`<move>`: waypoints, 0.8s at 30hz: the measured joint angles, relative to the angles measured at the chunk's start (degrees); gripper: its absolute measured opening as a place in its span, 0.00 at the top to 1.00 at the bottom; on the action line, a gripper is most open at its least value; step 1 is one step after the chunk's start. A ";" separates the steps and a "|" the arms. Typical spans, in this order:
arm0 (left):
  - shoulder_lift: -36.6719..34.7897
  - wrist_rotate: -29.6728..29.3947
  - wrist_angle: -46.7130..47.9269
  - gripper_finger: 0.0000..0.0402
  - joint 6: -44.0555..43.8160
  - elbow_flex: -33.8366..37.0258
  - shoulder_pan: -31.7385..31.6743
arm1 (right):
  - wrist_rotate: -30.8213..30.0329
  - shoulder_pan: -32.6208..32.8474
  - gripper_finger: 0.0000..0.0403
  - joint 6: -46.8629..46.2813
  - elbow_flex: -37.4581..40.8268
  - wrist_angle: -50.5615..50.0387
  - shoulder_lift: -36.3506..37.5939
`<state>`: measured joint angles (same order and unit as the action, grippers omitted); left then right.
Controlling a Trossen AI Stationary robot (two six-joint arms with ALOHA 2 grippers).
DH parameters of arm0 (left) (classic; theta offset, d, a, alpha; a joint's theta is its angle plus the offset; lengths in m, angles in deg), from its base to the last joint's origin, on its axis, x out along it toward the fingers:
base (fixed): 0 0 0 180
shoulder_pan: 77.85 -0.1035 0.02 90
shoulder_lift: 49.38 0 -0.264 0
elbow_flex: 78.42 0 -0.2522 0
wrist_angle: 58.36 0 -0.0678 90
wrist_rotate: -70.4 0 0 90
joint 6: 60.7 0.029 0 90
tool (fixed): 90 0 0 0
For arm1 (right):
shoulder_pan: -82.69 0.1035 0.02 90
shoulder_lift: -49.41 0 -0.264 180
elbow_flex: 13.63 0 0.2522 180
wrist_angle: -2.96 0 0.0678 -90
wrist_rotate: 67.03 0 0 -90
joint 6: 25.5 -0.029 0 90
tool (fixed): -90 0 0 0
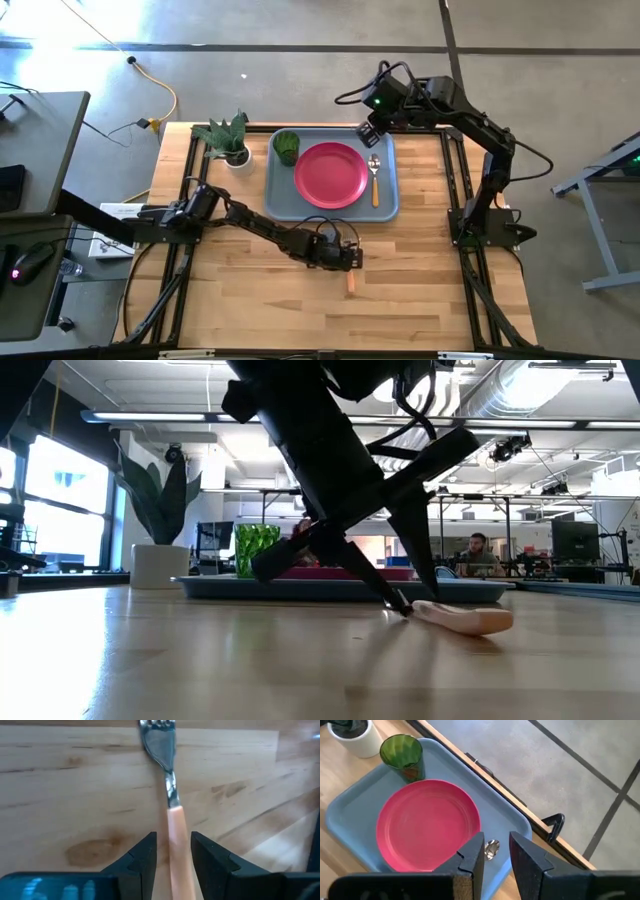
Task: Pick and place plate/cup/fork/spoon on tray
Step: Put the orange fork on the gray tray
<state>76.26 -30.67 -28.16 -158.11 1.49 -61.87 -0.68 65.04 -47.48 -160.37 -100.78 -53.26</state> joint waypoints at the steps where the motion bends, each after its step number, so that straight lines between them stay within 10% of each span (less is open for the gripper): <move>1: -0.13 0.00 0.01 0.72 0.00 -0.02 0.15 | 0.30 0.00 0.80 0.03 0.00 -0.02 0.00; 24: -15.02 2.79 19.22 0.72 30.05 -0.07 -0.95 | 7.93 0.07 0.80 0.29 0.00 -0.06 -0.02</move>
<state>61.24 -27.88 -8.93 -128.06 1.42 -62.82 7.25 65.11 -47.19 -160.38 -100.84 -53.29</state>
